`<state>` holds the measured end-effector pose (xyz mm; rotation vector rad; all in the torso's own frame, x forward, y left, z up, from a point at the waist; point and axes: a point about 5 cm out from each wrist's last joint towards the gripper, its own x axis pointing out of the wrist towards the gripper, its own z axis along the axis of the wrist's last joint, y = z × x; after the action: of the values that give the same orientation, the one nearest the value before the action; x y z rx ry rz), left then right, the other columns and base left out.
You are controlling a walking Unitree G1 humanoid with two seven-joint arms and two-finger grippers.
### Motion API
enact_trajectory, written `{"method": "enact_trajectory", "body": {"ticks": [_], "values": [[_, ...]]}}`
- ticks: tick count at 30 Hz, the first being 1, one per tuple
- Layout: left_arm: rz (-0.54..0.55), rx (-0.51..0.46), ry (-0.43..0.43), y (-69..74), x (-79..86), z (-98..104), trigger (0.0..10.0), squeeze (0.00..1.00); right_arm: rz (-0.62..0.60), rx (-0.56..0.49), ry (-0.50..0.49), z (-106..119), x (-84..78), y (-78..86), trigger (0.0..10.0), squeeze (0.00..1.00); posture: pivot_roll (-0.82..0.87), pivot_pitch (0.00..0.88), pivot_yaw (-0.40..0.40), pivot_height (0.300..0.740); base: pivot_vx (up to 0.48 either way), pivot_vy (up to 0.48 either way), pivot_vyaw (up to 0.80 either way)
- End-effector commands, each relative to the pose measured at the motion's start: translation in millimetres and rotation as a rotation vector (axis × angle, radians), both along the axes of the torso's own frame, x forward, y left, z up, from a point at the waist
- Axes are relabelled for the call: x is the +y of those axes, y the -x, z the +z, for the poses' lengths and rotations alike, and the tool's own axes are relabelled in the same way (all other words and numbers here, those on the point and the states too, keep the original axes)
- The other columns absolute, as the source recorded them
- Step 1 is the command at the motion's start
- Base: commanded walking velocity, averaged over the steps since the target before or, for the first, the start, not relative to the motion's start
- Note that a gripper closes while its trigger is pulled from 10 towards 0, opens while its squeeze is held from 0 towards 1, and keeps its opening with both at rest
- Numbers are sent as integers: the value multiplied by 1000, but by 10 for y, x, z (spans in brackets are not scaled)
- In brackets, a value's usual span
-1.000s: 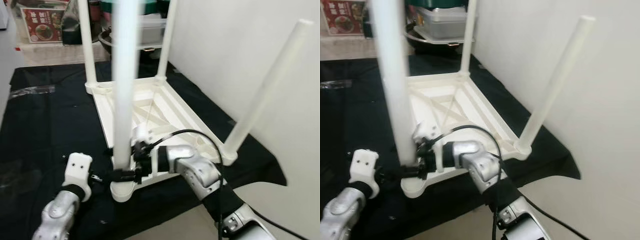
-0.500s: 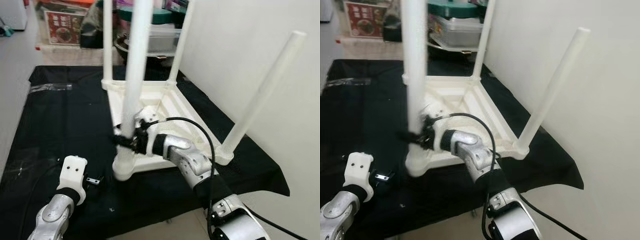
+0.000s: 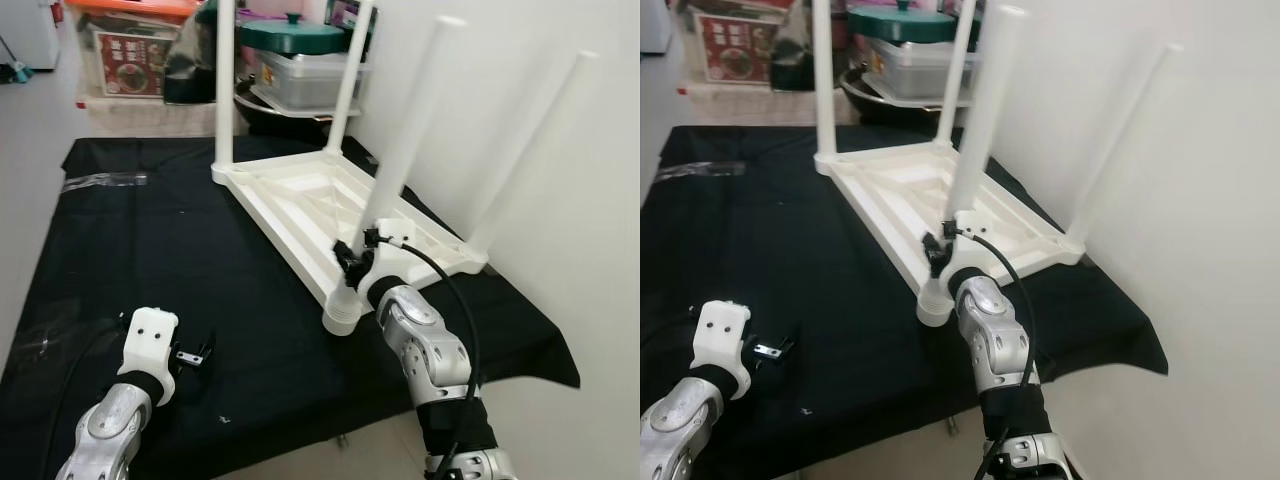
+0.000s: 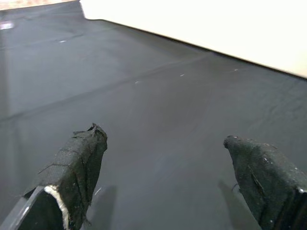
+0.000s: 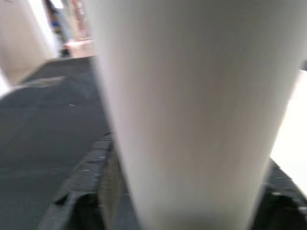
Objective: Building children table
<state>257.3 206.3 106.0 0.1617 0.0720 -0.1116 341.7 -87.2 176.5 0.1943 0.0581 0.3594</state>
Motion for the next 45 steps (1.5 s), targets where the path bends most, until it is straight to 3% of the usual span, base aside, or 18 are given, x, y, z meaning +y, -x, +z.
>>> {"method": "enact_trajectory", "body": {"ticks": [1,2,9,12,15,20,21,22,23,28,30,33,34,36,40,41,44,45], "values": [[-12,16,-14,-7,-1,-24,10000,0,78,-38,-40,134,52,-20,10000,1000,172,0,-119,740,0,0,0],[-11,15,-13,-10,-1,-22,10000,0,153,-67,-31,223,71,-59,10000,0,172,0,-121,740,0,0,0],[-2,13,-11,6,4,-36,10000,0,765,-217,58,476,42,-14,10000,0,186,0,-140,740,0,0,0],[0,12,-10,5,6,-36,10000,0,879,-225,97,435,67,28,10000,0,192,0,-144,740,0,0,0],[9,7,-10,5,6,-34,10000,0,1297,-185,165,247,163,292,10000,0,219,0,-166,740,0,0,0],[12,6,-8,6,5,-33,10000,0,1333,-181,169,224,193,319,10000,0,219,0,-166,740,0,0,0],[15,6,-8,17,8,-35,10000,0,1356,-181,154,207,291,334,3804,0,229,0,-175,740,0,0,0],[19,7,-8,34,14,-42,10000,0,1352,-182,117,197,391,323,0,0,232,0,-175,740,0,0,0],[19,7,-8,34,14,-42,10000,0,1352,-182,117,197,391,323,0,0,232,0,-175,740,0,0,0],[26,17,-10,77,41,-71,10000,0,859,-95,104,41,437,-36,0,0,215,0,-167,740,0,0,0],[26,17,-10,77,41,-71,10000,0,859,-95,104,41,437,-36,0,0,215,0,-167,740,0,0,0],[17,23,-7,61,8,-84,10000,0,143,68,187,-151,-62,-294,0,0,192,0,-153,740,0,0,0],[17,23,-7,61,8,-84,10000,0,143,68,187,-151,-62,-294,0,0,192,0,-153,740,0,0,0],[8,28,-4,61,-17,-91,10000,0,-104,93,217,-193,-296,-205,0,0,185,0,-144,740,0,0,0],[0,34,-3,69,-28,-100,10000,0,-121,89,211,-176,-279,-97,0,0,176,0,-136,740,0,0,0],[-3,35,-4,72,-27,-101,10000,0,-105,76,209,-160,-221,-62,10000,0,172,0,-131,740,0,0,0],[-6,36,-7,72,-24,-97,10000,0,-58,33,199,-106,-85,6,10000,0,172,0,-131,740,0,0,0],[-8,35,-8,64,-21,-90,10000,0,-35,3,170,-55,-31,26,10000,1000,169,0,-125,740,0,0,0]]}}
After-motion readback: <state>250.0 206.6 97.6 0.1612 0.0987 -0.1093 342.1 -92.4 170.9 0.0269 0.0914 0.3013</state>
